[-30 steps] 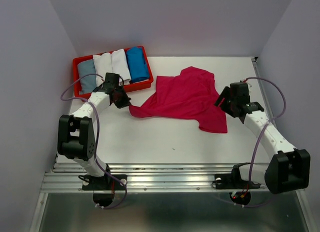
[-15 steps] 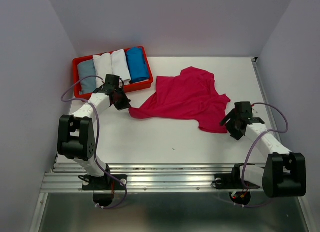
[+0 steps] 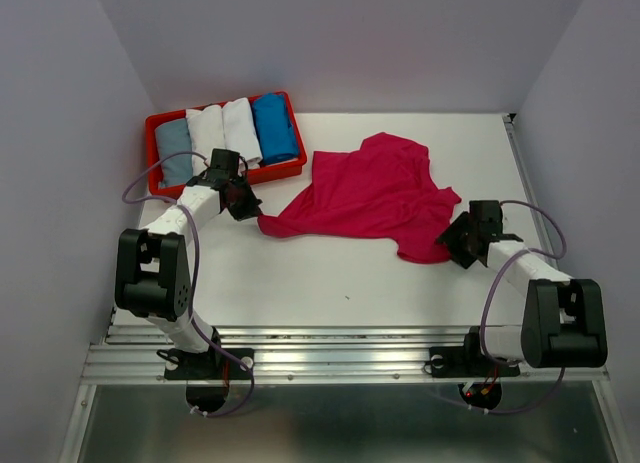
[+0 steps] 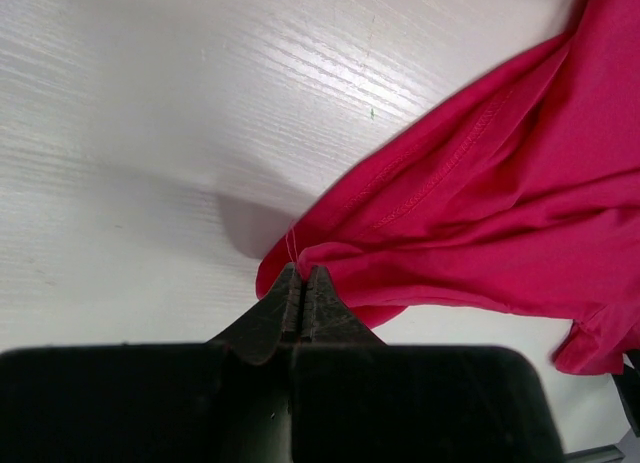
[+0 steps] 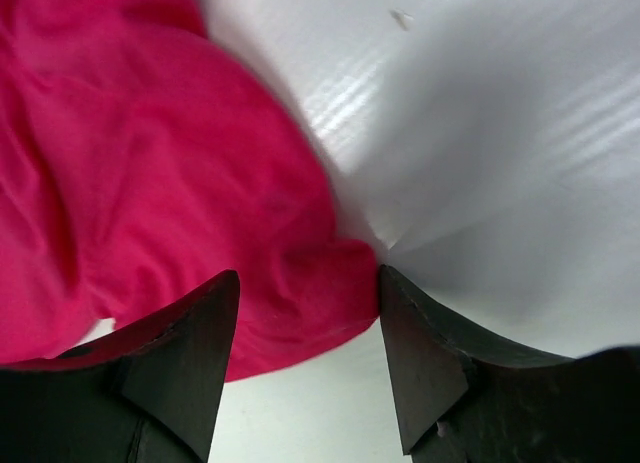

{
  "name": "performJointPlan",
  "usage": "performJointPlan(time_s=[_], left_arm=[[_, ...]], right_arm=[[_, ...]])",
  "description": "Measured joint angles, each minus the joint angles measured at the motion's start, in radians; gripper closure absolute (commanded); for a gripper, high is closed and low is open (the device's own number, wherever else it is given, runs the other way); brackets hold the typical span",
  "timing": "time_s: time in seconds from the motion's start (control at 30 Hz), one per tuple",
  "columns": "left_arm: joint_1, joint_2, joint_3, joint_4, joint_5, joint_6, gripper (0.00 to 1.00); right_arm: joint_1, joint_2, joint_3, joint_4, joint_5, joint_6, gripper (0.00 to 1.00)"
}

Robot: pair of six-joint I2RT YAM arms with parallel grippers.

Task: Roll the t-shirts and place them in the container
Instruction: Fold the T-shirt at the center of the board.

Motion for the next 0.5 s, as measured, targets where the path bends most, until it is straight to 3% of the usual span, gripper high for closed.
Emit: performJointPlan(time_s=[0.17, 0.23, 0.27, 0.4, 0.5], left_arm=[[0.0, 0.0, 0.0, 0.0, 0.0, 0.0, 1.0], [0.0, -0.001, 0.0, 0.0, -0.002, 0.0, 1.0], [0.0, -0.002, 0.0, -0.001, -0.003, 0.0, 1.0], [0.0, -0.007, 0.0, 0.0, -0.003, -0.001, 1.0], [0.0, -0.008, 0.0, -0.002, -0.003, -0.001, 1.0]], right_arm=[[0.0, 0.053, 0.002, 0.111, -0.068, 0.006, 0.48], [0.0, 0.08, 0.008, 0.14, -0.091, 0.006, 0.6], [0.0, 0.092, 0.009, 0.153, -0.102, 0.006, 0.71], [0.0, 0.119, 0.011, 0.158, -0.129, 0.004, 0.99], [0.0, 0.116, 0.013, 0.143, -0.138, 0.002, 0.99]])
